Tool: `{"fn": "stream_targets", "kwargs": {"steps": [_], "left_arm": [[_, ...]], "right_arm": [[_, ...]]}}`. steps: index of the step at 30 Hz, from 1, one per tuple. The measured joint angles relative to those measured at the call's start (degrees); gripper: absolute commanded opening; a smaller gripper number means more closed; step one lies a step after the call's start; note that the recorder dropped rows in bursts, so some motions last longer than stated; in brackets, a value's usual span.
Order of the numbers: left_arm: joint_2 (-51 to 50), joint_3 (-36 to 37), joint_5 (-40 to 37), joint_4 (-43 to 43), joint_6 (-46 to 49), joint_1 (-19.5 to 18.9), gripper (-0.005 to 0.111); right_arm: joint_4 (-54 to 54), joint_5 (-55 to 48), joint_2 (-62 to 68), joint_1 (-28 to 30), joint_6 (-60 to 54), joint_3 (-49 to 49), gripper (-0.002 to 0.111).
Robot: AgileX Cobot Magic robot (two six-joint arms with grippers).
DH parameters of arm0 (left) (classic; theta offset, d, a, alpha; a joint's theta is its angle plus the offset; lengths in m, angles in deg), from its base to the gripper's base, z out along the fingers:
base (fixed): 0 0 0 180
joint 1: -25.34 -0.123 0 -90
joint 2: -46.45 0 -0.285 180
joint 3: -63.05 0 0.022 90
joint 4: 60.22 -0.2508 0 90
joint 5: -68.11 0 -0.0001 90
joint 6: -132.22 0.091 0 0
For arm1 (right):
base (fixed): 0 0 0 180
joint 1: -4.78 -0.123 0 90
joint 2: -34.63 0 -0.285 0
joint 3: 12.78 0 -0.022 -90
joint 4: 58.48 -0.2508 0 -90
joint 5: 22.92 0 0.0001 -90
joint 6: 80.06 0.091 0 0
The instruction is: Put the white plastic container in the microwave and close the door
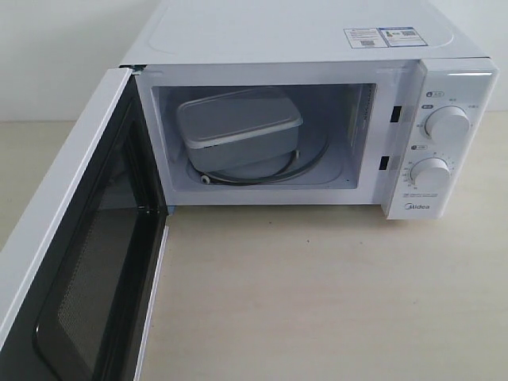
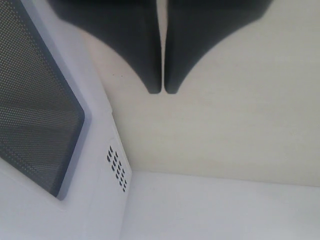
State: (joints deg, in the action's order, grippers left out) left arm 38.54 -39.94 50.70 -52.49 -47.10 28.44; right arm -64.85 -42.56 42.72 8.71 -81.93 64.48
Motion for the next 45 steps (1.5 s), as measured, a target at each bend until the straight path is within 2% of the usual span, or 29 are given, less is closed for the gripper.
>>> {"fn": "stream_targets", "kwargs": {"steps": [13,16,17,19,21,24,28,31,34,38,41,45], "left_arm": [[0.0,0.0,1.12,0.0,0.0,0.0,0.004],[0.0,0.36,10.79,0.0,0.0,0.0,0.004],[0.0,0.36,17.4,0.0,0.0,0.0,0.004],[0.0,-0.38,24.95,0.0,0.0,0.0,0.004],[0.0,-4.18,26.46,0.0,0.0,0.0,0.004],[-3.15,-13.18,19.59,0.0,0.92,0.0,0.004],[-13.28,-24.38,3.18,0.0,2.26,0.0,0.004],[-20.34,-28.82,-0.66,0.0,2.38,0.0,0.004],[-24.59,-30.19,0.94,0.0,2.38,0.0,0.004],[-27.19,-30.42,2.68,4.28,2.51,0.0,0.004],[-28.89,-30.65,-0.37,5.73,2.51,0.0,0.004],[-33.9,-30.65,-8.7,6.55,2.7,0.0,0.004]], "right_arm": [[0.0,0.0,0.0,0.0,0.0,0.0,0.0],[0.0,0.0,0.0,0.0,0.0,0.0,0.0],[0.0,0.0,0.0,0.0,0.0,0.0,0.0],[0.09,0.0,0.0,0.0,0.0,0.0,0.0],[0.09,0.0,0.0,0.0,0.0,0.0,0.0],[0.09,0.0,0.0,0.0,0.0,0.0,0.0],[0.09,0.0,0.0,0.0,0.0,0.0,0.0],[0.09,0.0,0.0,0.0,0.0,0.0,0.0],[0.09,0.0,0.0,0.0,0.0,0.0,0.0],[0.09,0.0,0.0,0.0,0.0,0.0,0.0],[0.09,0.0,0.0,0.0,0.0,0.0,0.0],[0.09,0.0,0.0,0.0,0.0,0.0,0.0]]}}
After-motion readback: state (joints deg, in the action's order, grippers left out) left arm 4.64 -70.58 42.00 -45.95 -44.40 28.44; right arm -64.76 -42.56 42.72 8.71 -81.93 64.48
